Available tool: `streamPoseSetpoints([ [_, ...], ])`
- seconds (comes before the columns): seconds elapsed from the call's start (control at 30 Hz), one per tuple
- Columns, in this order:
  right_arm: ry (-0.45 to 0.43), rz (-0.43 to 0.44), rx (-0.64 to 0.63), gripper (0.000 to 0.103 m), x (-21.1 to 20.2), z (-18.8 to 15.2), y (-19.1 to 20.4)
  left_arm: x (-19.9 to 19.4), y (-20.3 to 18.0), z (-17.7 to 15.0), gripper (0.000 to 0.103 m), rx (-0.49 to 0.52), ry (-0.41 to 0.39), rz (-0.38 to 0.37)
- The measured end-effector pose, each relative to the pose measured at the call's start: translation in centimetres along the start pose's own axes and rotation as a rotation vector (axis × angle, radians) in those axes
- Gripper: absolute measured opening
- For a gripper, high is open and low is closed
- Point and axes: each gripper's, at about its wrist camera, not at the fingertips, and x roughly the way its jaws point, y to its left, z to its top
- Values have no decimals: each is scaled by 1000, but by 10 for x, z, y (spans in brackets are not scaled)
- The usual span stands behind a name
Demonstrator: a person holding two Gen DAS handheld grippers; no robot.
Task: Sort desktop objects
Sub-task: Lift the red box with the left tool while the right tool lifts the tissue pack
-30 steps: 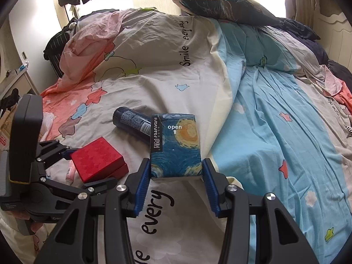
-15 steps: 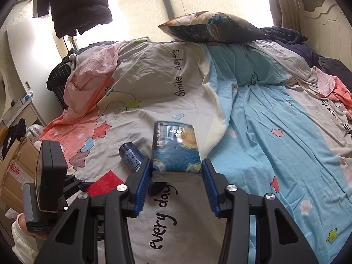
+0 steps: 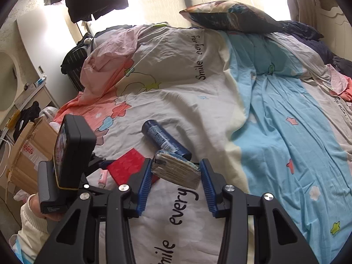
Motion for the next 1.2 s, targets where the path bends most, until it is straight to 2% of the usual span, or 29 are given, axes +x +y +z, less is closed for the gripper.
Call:
streamPoseSetpoints([
  [0.17,-11,-39,-49,40,-7,-1,15,-12,11,3,73,-8,-14,6],
  [0.47,-31,-38,-80,40,-22,-1,33,-36,22,4,73,-24,-45,18],
  [0.87,-55,-10,-127,40,-47,-2,66,-97,22,-12,73,-26,-115,67],
  [1.2,-73,4,-202,40,-63,-5,117,-155,43,-37,73,-67,-175,132],
])
